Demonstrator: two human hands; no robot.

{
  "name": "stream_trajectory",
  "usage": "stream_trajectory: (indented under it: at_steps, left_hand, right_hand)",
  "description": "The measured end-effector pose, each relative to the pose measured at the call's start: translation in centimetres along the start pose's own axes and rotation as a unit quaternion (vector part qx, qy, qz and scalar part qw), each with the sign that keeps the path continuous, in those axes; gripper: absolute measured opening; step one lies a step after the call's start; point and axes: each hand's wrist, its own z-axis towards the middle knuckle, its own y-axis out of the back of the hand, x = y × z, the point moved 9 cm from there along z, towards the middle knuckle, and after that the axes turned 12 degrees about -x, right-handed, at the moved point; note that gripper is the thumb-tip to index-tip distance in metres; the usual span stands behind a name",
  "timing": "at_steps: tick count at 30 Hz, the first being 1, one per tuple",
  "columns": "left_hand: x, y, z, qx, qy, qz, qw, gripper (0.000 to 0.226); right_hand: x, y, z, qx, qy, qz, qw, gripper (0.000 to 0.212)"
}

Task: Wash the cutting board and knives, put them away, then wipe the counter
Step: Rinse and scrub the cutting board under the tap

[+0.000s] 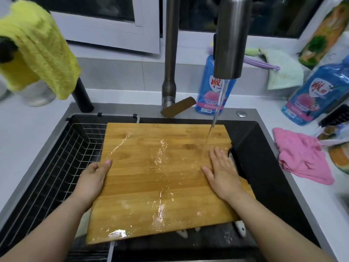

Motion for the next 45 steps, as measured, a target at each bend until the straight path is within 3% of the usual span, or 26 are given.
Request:
stream_trajectory:
  at_steps: [2, 5, 7, 9, 12, 13, 15, 19, 21, 24, 26, 28, 30, 32, 34, 37, 38, 39, 43, 45]
  left_hand:
    - [-0.1, -0.1, -0.1, 0.002, 0.001, -0.001, 1.0, 0.031]
    - [-0.4, -0.2, -0.5, 0.007, -0.009, -0.008, 1.0, 0.028]
    - [-0.9, -0.2, -0.7, 0.008, -0.025, -0.01, 1.0, 0.024]
    - [-1.2, -0.2, -0.9, 0.01, -0.037, -0.01, 0.999, 0.027]
    - [-1.5, -0.2, -1.0, 0.008, -0.045, -0.018, 0.999, 0.036]
    - [-1.5, -0.2, -1.1, 0.007, -0.046, -0.023, 0.999, 0.037]
    - [-1.6, -0.2, -1.1, 0.0, -0.04, -0.039, 0.998, 0.038]
    - [-1.2, -0.1, -0.8, -0.006, -0.025, -0.048, 0.999, 0.038]
    - [-1.1, 0.0, -0.7, -0.005, -0.026, -0.042, 0.999, 0.038]
    - [-1.2, 0.0, -0.5, -0.005, -0.028, -0.039, 0.999, 0.037]
    - [-1.4, -0.2, -0.3, -0.005, -0.034, -0.03, 0.999, 0.037]
    - [-1.7, -0.4, -0.1, -0.001, -0.04, -0.02, 0.999, 0.036]
    - [-1.9, -0.6, -0.1, 0.005, -0.04, -0.021, 0.999, 0.034]
    - [-1.8, -0.7, -0.1, 0.01, -0.035, -0.023, 0.999, 0.035]
    - [-1.8, -0.8, -0.2, 0.014, -0.032, -0.026, 0.999, 0.036]
    - [-2.0, -0.8, -0.3, 0.014, -0.031, -0.032, 0.999, 0.034]
    - [-2.1, -0.8, -0.4, 0.015, -0.031, -0.035, 0.999, 0.034]
    - [-2.1, -0.8, -0.4, 0.014, -0.031, -0.037, 0.999, 0.033]
    - [-2.2, -0.8, -0.6, 0.015, -0.03, -0.04, 0.999, 0.036]
    - [-2.2, -0.8, -0.7, 0.014, -0.029, -0.044, 0.999, 0.037]
  right_hand:
    - [0.3, -0.4, -1.3, 0.012, -0.017, -0.002, 1.0, 0.079]
    - [6.7, -1.5, -5.0, 0.059, 0.142, 0.017, 0.988, 0.086]
    - [7.9, -1.7, -5.7, 0.08, 0.199, 0.007, 0.977, 0.086]
    - [5.0, -1.2, -3.6, 0.057, 0.155, -0.004, 0.986, 0.082]
    - [-1.5, -0.1, 0.2, 0.017, -0.042, 0.019, 0.999, 0.07]
    - [-1.9, 0.0, 0.9, 0.011, -0.069, 0.02, 0.997, 0.067]
    - [1.2, -0.3, 1.7, 0.015, -0.026, 0.026, 0.999, 0.065]
    - [9.0, -0.8, 2.5, 0.025, 0.158, 0.019, 0.987, 0.06]
    - [6.5, -0.2, 4.6, 0.013, 0.11, 0.007, 0.994, 0.06]
    - [-0.3, 1.2, 6.9, -0.017, -0.073, 0.026, 0.997, 0.06]
    - [-0.7, 0.8, 6.6, -0.015, -0.106, 0.023, 0.994, 0.063]
    - [3.6, -0.1, 5.5, -0.005, -0.025, 0.059, 0.998, 0.065]
    - [9.4, -1.2, 3.1, 0.026, 0.128, 0.06, 0.99, 0.063]
    - [10.6, -1.5, 2.0, 0.035, 0.191, 0.048, 0.98, 0.062]
    - [6.9, -1.0, 3.3, 0.013, 0.123, 0.056, 0.991, 0.061]
    - [-0.2, -0.5, 3.9, -0.015, -0.063, 0.074, 0.995, 0.061]
    - [-0.5, -0.8, 3.4, -0.008, -0.08, 0.065, 0.995, 0.062]
    - [0.4, -1.1, 2.8, 0.001, -0.066, 0.061, 0.996, 0.063]
    - [7.5, -2.0, -0.9, 0.03, 0.126, 0.062, 0.99, 0.075]
    - [6.0, -1.8, -0.3, 0.022, 0.117, 0.042, 0.992, 0.072]
